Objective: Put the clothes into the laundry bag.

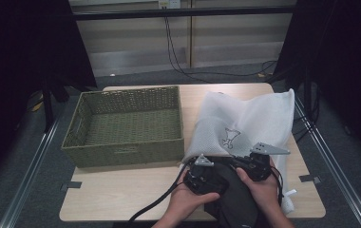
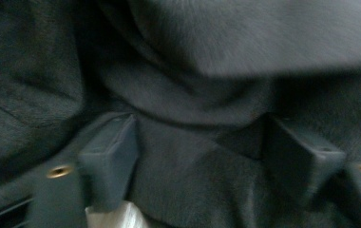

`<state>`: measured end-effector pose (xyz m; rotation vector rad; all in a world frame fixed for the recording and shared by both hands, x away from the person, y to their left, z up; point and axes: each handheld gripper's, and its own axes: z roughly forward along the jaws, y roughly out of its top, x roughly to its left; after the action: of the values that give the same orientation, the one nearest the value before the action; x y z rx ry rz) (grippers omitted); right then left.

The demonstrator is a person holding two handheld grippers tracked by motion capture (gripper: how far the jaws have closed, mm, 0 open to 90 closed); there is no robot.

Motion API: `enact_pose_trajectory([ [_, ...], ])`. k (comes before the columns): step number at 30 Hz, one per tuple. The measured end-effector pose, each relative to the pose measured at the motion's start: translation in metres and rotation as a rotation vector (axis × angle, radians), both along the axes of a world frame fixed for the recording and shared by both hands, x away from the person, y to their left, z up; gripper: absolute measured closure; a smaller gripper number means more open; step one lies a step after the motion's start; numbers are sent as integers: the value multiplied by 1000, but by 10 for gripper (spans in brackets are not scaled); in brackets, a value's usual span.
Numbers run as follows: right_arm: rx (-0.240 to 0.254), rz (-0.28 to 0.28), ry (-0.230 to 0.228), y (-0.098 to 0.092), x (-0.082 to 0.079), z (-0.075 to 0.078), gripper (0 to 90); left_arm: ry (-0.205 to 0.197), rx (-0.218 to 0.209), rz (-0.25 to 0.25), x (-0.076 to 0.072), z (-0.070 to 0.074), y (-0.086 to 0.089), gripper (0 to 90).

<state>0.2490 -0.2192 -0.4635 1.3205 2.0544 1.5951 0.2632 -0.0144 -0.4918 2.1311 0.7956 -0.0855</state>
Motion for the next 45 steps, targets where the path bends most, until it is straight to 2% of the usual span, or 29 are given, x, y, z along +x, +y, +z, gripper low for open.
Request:
enact_pose_trajectory([
  [3,18,24,-5,0,-1,3,888,-74,17,-5,0,4,-5,636],
  [4,23,30,-10,0,-2,5,888,-100,4,-6,1,9,-4,734],
  [5,21,40,-21,0,-4,9,887,-114,-32,18,2,14,-1,776],
  [8,27,48,-54,-3,-10,21,888,-191,-222,88,6,42,15,791],
  [9,31,49,-71,-5,-12,25,888,-224,-235,101,8,49,18,791],
  [10,45,43,-84,-7,-14,28,888,-269,-256,140,10,57,21,790],
  [11,65,24,-95,-10,-16,32,888,-279,-264,153,11,58,21,789],
  [12,67,17,-98,-12,-16,34,888,-270,-235,153,16,55,19,787],
  [13,75,4,-93,-12,-15,35,888,-237,-185,137,20,47,13,784],
  [15,65,9,-71,-12,-12,28,888,-152,-24,64,28,18,1,774],
  [16,60,12,-59,-11,-10,22,888,-130,13,37,29,3,-2,766],
  [17,52,13,-45,-10,-9,17,888,-145,-17,40,28,-4,0,759],
  [20,33,10,-28,-9,-6,11,888,-84,-85,59,31,4,10,693],
  [23,36,-2,-36,-11,-5,12,888,-103,-132,22,25,24,23,451],
  [24,37,-4,-36,-12,-5,12,888,-105,-163,15,21,30,28,382],
  [26,41,-6,-32,-12,-4,11,888,-82,-186,11,11,36,33,273],
  [28,38,-6,-30,-11,-3,10,887,0,-157,-24,1,29,27,155],
  [29,40,-9,-30,-9,-3,9,887,48,-121,-42,-3,22,20,81],
  [30,40,-11,-30,-8,-2,9,887,81,-90,-47,-8,15,13,54],
  [31,37,-4,-26,-7,-3,9,887,83,-57,-57,-10,8,7,43],
  [32,32,-3,-30,-6,-2,9,887,69,-46,-53,-13,3,1,38],
  [34,25,3,-30,-3,-3,9,887,41,-33,-57,-13,0,-4,77],
  [35,17,9,-31,-2,-3,9,887,24,-23,-54,-13,0,-5,139],
  [37,21,16,-26,0,-3,8,887,-32,6,-70,-14,2,-11,301],
  [39,23,21,-25,0,-2,8,887,-78,11,-96,-15,5,-14,483],
  [40,25,25,-27,-1,-1,9,887,-96,-6,-97,-14,7,-14,594],
  [41,30,23,-31,-1,-2,10,887,-86,-27,-91,-12,8,-12,691],
  [43,26,23,-47,-3,-4,13,887,-86,-73,-65,-6,12,-6,758],
  [45,30,22,-62,-6,-8,17,887,-149,-140,3,-1,26,5,774],
])
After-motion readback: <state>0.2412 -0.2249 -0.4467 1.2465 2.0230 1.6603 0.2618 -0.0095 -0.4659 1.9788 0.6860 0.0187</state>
